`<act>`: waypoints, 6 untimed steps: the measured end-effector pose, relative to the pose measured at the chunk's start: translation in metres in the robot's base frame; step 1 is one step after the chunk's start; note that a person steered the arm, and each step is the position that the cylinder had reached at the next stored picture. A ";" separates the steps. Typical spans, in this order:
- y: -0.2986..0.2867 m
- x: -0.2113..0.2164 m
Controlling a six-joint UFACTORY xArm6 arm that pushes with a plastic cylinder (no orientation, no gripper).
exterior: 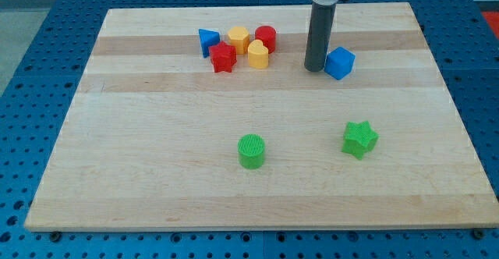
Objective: Push blue cube towards red circle
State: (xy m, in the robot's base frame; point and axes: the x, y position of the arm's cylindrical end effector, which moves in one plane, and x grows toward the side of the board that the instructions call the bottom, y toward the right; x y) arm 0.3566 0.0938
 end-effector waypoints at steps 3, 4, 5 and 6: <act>0.050 0.042; 0.039 0.002; 0.031 -0.012; 0.037 0.003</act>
State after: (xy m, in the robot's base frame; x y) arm 0.3600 0.1309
